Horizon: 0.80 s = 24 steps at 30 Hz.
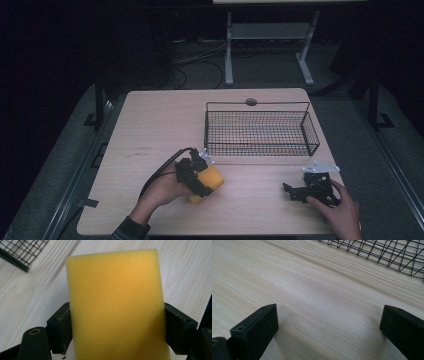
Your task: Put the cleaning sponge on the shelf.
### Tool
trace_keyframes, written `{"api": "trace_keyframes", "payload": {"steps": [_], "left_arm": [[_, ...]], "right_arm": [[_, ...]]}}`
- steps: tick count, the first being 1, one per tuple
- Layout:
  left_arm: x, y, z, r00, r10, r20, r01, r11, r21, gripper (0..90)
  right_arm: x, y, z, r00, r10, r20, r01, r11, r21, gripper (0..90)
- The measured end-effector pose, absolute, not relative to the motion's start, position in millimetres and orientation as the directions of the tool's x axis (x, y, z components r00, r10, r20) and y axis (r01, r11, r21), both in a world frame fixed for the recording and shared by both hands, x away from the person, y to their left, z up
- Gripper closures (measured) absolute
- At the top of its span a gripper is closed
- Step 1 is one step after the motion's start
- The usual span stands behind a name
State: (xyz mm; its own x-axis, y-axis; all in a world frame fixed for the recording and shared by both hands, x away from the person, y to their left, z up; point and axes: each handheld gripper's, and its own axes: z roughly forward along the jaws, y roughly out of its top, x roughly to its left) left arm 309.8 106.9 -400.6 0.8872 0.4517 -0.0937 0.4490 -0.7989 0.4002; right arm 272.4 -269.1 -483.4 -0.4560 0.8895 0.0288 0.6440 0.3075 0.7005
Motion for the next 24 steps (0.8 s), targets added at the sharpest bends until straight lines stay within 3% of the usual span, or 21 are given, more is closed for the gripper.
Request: {"api": "trace_keyframes", "payload": {"steps": [24], "left_arm": [[331.4,93.2,-364.9,0.907,0.418,-0.055,0.399,-0.81,0.43,21.2]], "right_arm": [[272.4,-269.0,-483.4,-0.457,0.889,0.029,0.642,0.307,0.702,1.2]]}}
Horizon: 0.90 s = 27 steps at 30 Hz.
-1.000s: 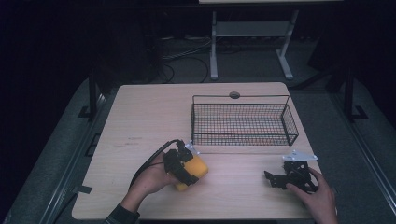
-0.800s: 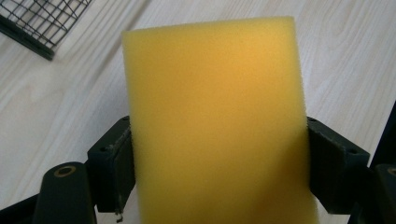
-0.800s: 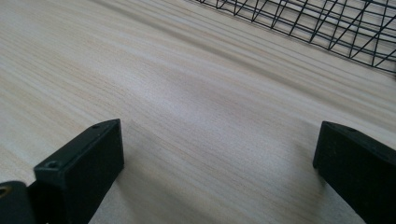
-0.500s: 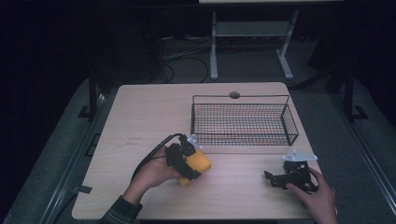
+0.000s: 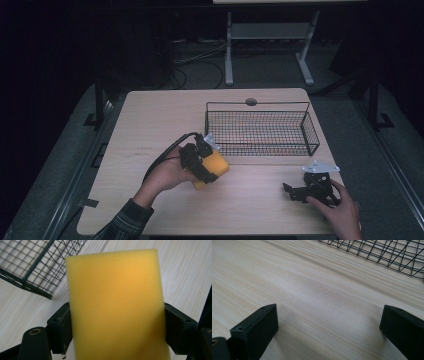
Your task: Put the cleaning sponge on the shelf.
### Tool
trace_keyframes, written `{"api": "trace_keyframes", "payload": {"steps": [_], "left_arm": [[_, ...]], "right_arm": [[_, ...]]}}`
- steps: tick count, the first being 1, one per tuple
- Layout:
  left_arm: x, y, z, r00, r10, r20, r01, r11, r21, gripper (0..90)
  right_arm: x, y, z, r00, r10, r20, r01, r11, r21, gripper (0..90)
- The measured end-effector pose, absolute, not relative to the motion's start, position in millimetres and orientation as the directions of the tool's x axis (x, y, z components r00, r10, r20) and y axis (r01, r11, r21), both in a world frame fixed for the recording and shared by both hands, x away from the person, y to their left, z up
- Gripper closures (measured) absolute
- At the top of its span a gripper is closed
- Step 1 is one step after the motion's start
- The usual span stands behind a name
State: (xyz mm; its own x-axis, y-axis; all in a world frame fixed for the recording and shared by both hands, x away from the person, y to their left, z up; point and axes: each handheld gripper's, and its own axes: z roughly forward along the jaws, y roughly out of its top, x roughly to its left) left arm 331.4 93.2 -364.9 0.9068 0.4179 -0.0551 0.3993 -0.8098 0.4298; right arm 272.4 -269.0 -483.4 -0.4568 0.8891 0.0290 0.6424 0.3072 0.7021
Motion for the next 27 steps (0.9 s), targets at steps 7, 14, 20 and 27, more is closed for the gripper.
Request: {"api": "trace_keyframes", "payload": {"steps": [7,14,20,27], "left_arm": [[339.3,88.7,-355.7,0.909,0.415,-0.043,0.391,-0.811,0.434,21.2],[348.3,86.5,-348.7,0.907,0.42,-0.044,0.393,-0.802,0.45,21.2],[356.4,84.0,-341.8,0.907,0.418,-0.048,0.39,-0.795,0.465,21.2],[366.0,79.9,-334.9,0.908,0.416,-0.05,0.388,-0.79,0.475,21.3]], "right_arm": [[272.3,-269.1,-483.3,-0.457,0.889,0.028,0.643,0.308,0.701,1.2],[272.4,-269.0,-483.3,-0.457,0.889,0.029,0.644,0.307,0.701,1.2],[272.3,-269.0,-483.3,-0.457,0.889,0.03,0.644,0.307,0.701,1.2],[272.3,-269.0,-483.3,-0.457,0.889,0.03,0.644,0.307,0.701,1.2]]}}
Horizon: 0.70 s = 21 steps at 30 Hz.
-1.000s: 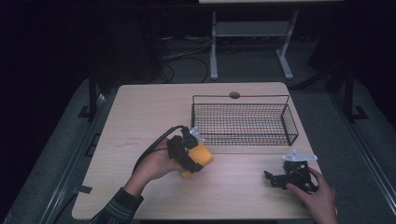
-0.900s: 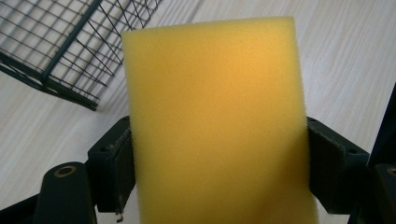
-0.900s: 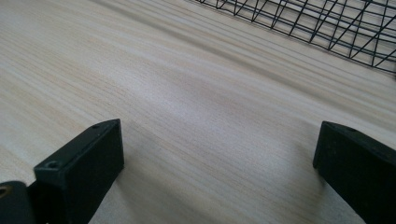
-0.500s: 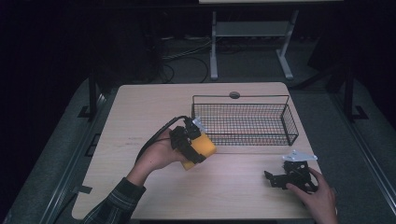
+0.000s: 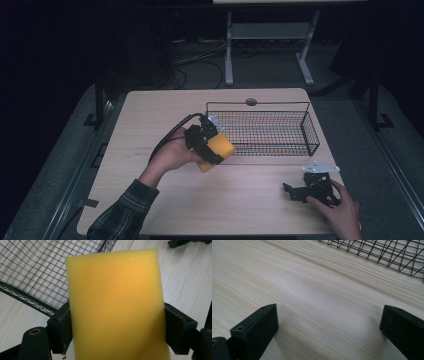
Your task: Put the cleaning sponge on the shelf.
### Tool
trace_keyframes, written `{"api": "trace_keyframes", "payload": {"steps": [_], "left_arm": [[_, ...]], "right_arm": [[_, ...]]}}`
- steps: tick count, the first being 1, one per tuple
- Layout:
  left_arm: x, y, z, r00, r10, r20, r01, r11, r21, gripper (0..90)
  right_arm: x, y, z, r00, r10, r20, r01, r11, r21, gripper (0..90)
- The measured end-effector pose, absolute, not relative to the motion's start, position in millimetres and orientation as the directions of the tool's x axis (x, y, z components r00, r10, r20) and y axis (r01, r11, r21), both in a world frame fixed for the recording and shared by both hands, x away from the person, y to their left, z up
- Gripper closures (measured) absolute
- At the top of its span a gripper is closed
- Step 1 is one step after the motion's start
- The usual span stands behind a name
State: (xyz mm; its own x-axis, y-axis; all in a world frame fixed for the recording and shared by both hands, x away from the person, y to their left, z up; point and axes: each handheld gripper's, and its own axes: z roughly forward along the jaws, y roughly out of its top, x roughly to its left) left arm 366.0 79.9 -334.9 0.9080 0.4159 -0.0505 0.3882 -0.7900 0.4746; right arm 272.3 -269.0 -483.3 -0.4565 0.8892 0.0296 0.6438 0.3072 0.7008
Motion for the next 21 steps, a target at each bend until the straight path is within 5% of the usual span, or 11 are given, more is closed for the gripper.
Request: {"api": "trace_keyframes", "payload": {"steps": [21], "left_arm": [[399.5,67.6,-323.4,0.905,0.424,-0.024,0.381,-0.785,0.488,21.3]], "right_arm": [[272.3,-269.0,-483.2,-0.456,0.889,0.031,0.645,0.306,0.701,1.2]]}}
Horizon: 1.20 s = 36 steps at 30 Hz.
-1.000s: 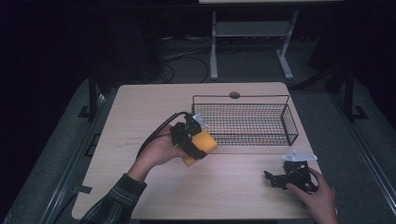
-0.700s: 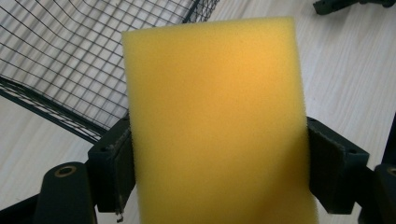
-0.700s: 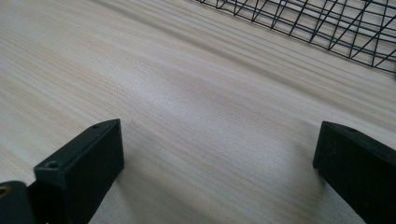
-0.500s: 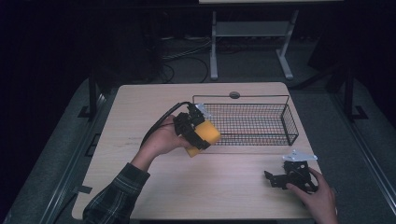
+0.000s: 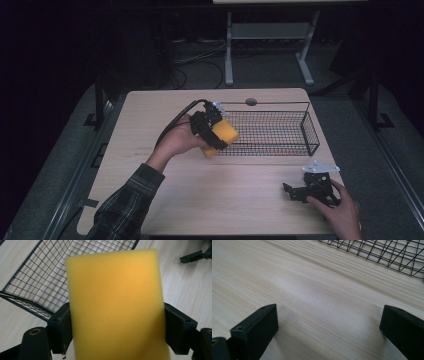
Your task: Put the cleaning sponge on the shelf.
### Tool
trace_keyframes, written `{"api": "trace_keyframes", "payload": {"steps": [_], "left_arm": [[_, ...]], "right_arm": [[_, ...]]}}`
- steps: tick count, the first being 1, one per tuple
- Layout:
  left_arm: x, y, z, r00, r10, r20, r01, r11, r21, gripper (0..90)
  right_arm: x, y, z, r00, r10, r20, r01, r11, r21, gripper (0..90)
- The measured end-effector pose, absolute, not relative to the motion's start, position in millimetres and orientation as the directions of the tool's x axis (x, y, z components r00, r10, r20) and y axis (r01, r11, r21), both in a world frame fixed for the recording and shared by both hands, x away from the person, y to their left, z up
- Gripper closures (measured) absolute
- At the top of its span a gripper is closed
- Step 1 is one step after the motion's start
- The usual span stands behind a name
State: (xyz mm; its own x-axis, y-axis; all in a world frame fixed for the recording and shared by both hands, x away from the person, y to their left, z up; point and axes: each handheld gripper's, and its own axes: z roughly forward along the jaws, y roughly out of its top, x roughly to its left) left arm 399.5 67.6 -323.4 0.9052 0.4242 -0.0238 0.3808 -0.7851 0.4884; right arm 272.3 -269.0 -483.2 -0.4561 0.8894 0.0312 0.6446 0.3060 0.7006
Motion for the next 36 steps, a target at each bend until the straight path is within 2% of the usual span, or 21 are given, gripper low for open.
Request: {"api": "trace_keyframes", "payload": {"steps": [19,36], "left_arm": [[432.8,49.4,-313.9,0.906,0.423,0.021,0.361,-0.798,0.482,21.3],[460.1,38.6,-324.8,0.897,0.442,0.021,0.376,-0.786,0.491,21.3]], "right_arm": [[272.3,-269.0,-483.3,-0.457,0.889,0.03,0.644,0.307,0.701,1.2],[272.2,-268.9,-483.2,-0.455,0.89,0.031,0.644,0.305,0.701,1.2]]}}
